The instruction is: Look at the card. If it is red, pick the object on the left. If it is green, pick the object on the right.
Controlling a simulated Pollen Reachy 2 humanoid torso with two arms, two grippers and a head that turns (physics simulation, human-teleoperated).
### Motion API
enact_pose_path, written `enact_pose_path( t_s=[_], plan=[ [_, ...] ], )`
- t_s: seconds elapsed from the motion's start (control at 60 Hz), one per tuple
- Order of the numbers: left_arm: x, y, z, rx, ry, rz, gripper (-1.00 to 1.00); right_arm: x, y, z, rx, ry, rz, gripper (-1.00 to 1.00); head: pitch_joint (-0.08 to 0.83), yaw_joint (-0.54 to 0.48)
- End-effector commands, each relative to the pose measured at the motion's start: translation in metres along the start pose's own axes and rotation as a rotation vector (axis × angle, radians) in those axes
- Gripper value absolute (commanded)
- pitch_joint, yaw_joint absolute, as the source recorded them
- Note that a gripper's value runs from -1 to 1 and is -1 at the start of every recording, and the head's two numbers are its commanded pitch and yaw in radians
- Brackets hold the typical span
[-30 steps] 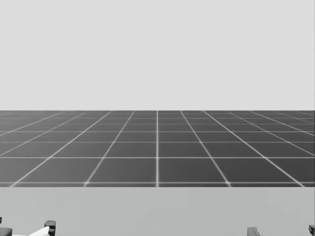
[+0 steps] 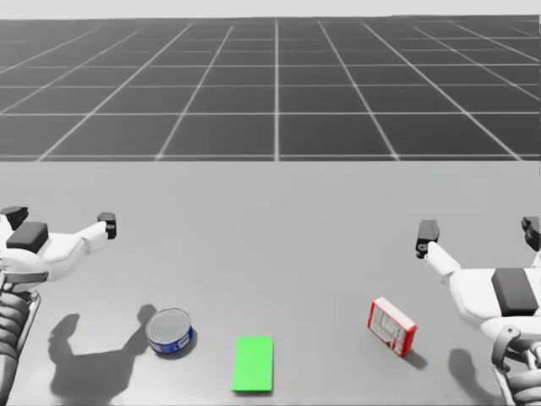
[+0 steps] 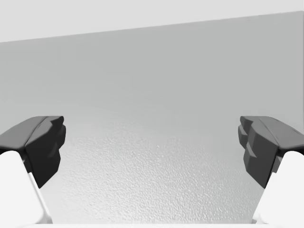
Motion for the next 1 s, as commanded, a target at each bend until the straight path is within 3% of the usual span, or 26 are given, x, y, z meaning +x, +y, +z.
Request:
enact_pose_path(
  t_s=[0.017, 0.233, 0.467, 0.75, 1.0],
  plan=[
    [-0.0005, -0.0009, 0.0001, -0.004, 0.004, -0.010, -1.00, -0.0027, 0.0035, 0.0007, -0.002, 0.009, -0.011, -1.00, 0.519, 0.02],
    [0.0011, -0.0007, 0.0012, -0.006, 0.002, -0.009, -1.00, -0.0035, 0.0046, 0.0008, 0.004, 0.015, -0.007, -1.00, 0.713, 0.05],
    [0.0017, -0.0014, 0.0021, -0.009, 0.006, -0.011, -1.00, -0.0037, 0.0059, 0.0008, 0.010, 0.017, -0.007, -1.00, 0.815, 0.06],
    [0.0026, -0.0013, 0.0033, -0.006, 0.006, -0.009, -1.00, -0.0037, 0.0074, 0.0014, 0.019, 0.019, -0.006, -1.00, 0.813, 0.05],
    [0.0025, -0.0016, 0.0033, -0.008, 0.006, -0.008, -1.00, -0.0026, 0.0077, 0.0015, 0.023, 0.016, -0.007, -1.00, 0.768, -0.07]
  ],
)
